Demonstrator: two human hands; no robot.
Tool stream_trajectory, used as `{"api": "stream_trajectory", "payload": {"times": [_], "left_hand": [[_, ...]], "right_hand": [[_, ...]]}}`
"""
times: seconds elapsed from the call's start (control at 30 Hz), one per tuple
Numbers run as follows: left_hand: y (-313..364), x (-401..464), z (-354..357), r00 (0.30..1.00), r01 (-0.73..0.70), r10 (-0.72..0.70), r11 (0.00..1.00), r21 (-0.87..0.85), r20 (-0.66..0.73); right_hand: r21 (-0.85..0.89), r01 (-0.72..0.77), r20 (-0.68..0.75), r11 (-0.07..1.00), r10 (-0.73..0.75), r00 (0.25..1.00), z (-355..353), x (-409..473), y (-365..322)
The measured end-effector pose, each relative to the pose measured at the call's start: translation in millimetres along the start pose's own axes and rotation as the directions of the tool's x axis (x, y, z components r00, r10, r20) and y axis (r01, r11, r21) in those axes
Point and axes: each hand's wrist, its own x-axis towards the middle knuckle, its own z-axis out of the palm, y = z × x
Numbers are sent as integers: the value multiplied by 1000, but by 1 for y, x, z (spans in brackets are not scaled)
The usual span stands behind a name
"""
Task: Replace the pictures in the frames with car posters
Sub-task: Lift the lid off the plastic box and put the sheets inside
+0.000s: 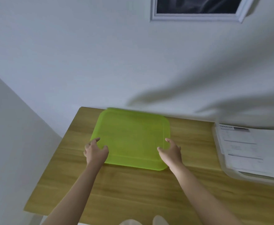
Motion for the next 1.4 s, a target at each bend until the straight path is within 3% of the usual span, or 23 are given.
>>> {"api": "stream_trajectory", "payload": {"times": [0.17,0.37,0.6,0.87,1.17,1.4], "left_hand": [[-11,41,-12,995,-1,-8,996,88,101],[-10,59,-14,985,-62,44,992,106,164],[-7,55,-20,975,-123,131,991,-58,179],[45,-3,10,889,-250,323,936,-246,326],[122,-96,107,772,-446,484,874,-191,411],[179,-177,193,766,-459,467,878,-132,442]], "right_hand": [[-155,-91,-47,984,84,995,22,10,-8],[-133,-138,-129,982,121,984,31,18,-14],[-150,-94,-282,984,49,958,7,8,-14],[-218,-9,-462,976,-95,882,-100,-8,2],[-174,-70,-600,982,-50,799,-236,-6,88],[-207,-78,-620,975,-69,781,-346,18,155]]}}
